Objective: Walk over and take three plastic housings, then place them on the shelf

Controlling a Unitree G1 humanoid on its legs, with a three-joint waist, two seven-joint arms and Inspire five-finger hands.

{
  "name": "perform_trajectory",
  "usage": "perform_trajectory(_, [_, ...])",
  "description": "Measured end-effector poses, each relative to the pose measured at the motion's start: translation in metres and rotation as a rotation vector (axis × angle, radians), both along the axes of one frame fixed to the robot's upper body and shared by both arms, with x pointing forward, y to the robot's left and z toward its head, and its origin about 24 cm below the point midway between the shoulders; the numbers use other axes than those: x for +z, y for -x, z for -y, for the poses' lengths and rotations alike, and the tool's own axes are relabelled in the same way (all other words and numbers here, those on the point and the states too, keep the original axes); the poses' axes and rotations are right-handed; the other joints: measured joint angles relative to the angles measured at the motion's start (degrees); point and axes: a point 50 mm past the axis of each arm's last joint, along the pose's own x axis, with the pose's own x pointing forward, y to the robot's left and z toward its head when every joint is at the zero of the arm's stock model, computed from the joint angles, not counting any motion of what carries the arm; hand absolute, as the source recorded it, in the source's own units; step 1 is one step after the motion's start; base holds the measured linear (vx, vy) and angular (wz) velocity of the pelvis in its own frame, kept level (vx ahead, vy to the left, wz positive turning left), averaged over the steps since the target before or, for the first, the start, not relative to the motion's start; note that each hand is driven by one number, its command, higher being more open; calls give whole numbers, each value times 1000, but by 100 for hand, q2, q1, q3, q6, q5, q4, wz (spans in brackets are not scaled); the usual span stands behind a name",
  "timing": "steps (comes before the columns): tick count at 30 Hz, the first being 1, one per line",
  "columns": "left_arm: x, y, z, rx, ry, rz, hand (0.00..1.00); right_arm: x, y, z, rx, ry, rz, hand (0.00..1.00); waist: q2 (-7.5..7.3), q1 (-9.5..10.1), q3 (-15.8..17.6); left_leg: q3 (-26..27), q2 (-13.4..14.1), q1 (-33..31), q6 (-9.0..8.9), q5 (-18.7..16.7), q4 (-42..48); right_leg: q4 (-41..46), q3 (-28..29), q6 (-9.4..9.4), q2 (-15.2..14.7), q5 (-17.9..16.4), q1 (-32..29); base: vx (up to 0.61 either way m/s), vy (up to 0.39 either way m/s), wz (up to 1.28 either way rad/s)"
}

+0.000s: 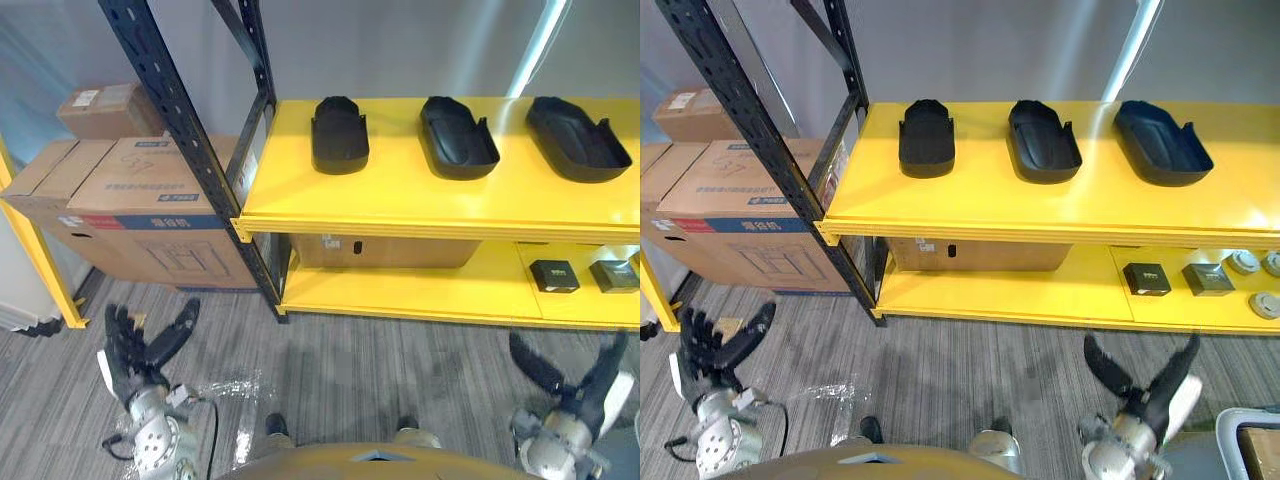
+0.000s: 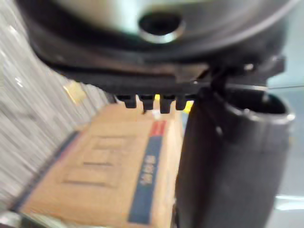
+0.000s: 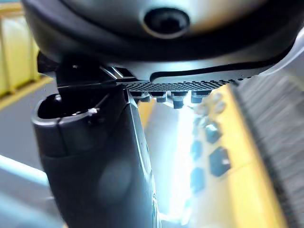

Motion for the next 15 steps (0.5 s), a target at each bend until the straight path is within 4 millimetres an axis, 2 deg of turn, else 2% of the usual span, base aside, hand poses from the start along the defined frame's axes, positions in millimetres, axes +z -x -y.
perform_trajectory(1, [-8, 6, 0, 5, 12, -41, 100, -10, 7, -1, -12, -41, -48, 100, 11, 6, -18, 21, 0, 37, 4, -16, 0, -3, 10, 2, -1, -5, 29, -2, 13, -15])
perform_trajectory(2, [-23, 15, 2, 10, 46, -114, 100, -30, 22, -8, -27, -124, -156, 100, -59, 13, -4, 30, -2, 95, 3, -28, -1, -21, 11, 14, -2, -15, 81, 6, 13, -7])
perform_trajectory(3, [-37, 26, 6, 15, 99, -174, 100, -47, 34, -15, -42, -213, -245, 100, -54, 29, -16, 33, -4, 136, 1, -36, -1, -38, 9, 16, -3, -17, 143, 0, 0, 0])
perform_trajectory(5, [-52, 38, 11, 36, 206, -207, 100, -65, 50, -25, -73, -355, -330, 100, -98, 33, -38, 33, -8, 141, 4, -39, -2, -81, 5, 17, -3, -18, 161, 0, 0, 0])
perform_trajectory(7, [-71, 58, 22, 62, 332, -267, 100, -83, 69, -45, -173, -568, -372, 100, -114, 50, -54, 33, -12, 152, 5, -40, -2, -86, 4, 18, -6, -18, 175, 0, 0, 0])
perform_trajectory(9, [-81, 71, 29, 61, 414, -324, 100, -94, 80, -59, -259, -725, -391, 100, -142, 60, -44, 33, -18, 232, 1, -58, -2, -104, 1, 19, -8, -19, 268, 0, 0, 0])
perform_trajectory(10, [-82, 72, 30, 61, 417, -328, 100, -94, 81, -60, -263, -731, -391, 100, -143, 60, -44, 33, -18, 236, 0, -59, -2, -106, 1, 19, -8, -19, 274, 32, 14, -2])
perform_trajectory(11, [-90, 85, 37, 70, 473, -398, 100, -98, 85, -67, -322, -827, -374, 100, -175, 59, -50, 33, -26, 348, -14, -96, -3, -152, -4, 21, -12, -22, 375, 0, 0, 0])
perform_trajectory(13, [-97, 97, 42, 68, 539, -478, 100, -100, 86, -69, -322, -877, -394, 100, -216, 66, -74, 33, -26, 403, -22, -116, -4, -202, -19, 21, -9, -22, 453, 0, 0, 0])
perform_trajectory(15, [-100, 101, 46, 51, 572, -517, 100, -101, 83, -68, -321, -897, -392, 100, -242, 77, -77, 33, -26, 426, -28, -126, -4, -203, -20, 18, -9, -28, 475, 0, 0, 0])
